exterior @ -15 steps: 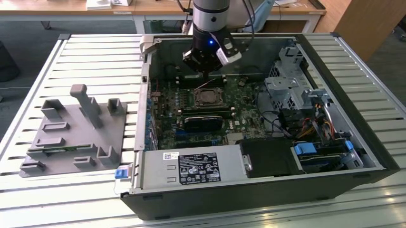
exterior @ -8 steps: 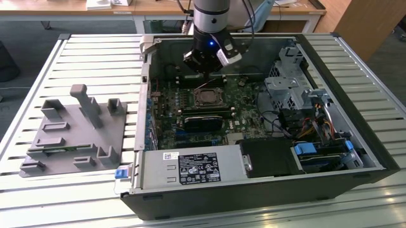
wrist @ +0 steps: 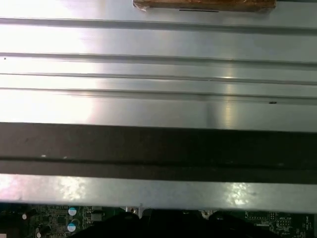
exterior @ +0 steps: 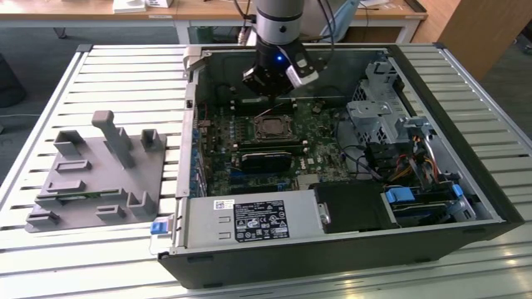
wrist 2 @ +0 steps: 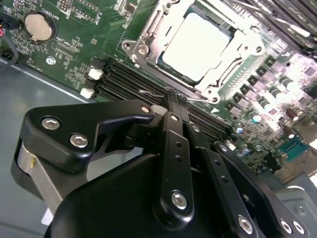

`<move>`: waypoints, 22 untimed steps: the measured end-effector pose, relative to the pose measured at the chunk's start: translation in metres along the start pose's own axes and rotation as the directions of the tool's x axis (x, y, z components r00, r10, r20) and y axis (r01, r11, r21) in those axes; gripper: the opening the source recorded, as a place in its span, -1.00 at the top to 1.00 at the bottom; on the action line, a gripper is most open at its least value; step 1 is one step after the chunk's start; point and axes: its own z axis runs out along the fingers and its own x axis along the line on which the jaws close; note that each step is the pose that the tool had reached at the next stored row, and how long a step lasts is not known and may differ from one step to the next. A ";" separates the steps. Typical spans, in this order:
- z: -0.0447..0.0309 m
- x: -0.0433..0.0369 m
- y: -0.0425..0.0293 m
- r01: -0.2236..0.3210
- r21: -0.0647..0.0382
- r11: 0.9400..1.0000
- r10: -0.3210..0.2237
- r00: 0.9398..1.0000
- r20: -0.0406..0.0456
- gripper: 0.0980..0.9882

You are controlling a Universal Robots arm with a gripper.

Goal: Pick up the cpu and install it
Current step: 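Install the first cpu locking lever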

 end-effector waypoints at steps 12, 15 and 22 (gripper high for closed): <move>0.0114 -0.0131 0.0017 0.000 0.000 1.000 0.000 1.000 0.000 0.98; 0.0158 -0.0149 0.0014 0.000 0.000 1.000 0.000 1.000 0.000 0.98; 0.0215 -0.0176 0.0011 -0.001 0.000 1.000 0.001 1.000 0.000 0.98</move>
